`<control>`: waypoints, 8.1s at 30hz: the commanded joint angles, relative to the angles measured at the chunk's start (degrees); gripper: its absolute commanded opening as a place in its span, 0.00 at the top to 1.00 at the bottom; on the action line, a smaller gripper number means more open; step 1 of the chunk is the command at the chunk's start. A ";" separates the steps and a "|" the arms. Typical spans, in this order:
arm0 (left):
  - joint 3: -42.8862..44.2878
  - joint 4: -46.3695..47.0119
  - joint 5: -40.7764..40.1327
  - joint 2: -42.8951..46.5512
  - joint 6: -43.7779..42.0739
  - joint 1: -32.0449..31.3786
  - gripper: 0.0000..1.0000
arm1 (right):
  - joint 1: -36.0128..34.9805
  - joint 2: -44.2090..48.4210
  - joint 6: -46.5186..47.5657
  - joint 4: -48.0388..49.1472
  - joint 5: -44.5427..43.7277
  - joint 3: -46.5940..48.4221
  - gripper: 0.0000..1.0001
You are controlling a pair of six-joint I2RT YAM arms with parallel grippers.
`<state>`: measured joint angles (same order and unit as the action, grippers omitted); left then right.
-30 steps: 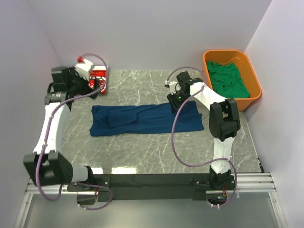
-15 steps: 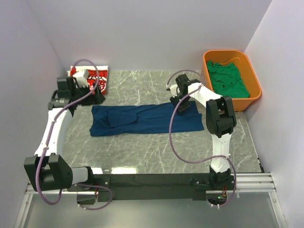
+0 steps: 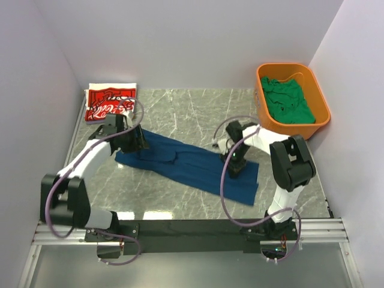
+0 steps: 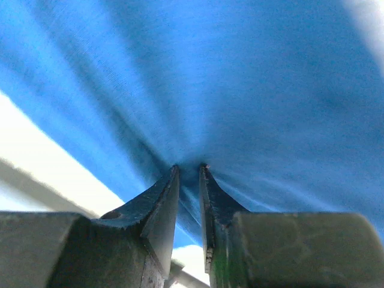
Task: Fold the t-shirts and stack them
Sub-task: Fold the tshirt
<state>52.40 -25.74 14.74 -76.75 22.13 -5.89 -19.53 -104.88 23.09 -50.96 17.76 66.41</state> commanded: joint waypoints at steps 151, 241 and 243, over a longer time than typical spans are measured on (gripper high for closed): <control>-18.92 0.95 21.91 -2.78 -97.27 -15.82 0.70 | -38.74 5.66 16.90 26.97 -10.46 -15.26 0.94; -8.46 -22.37 34.57 19.45 -86.12 -15.56 0.99 | -36.73 28.51 10.47 16.42 -1.41 -13.33 1.00; -7.23 -20.85 34.65 15.51 -87.59 -13.98 0.99 | -33.48 26.40 12.41 16.16 -1.32 -10.96 1.00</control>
<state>42.26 -52.05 49.15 -58.00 -67.20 -21.50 -56.27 -76.93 31.46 -34.04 16.56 51.37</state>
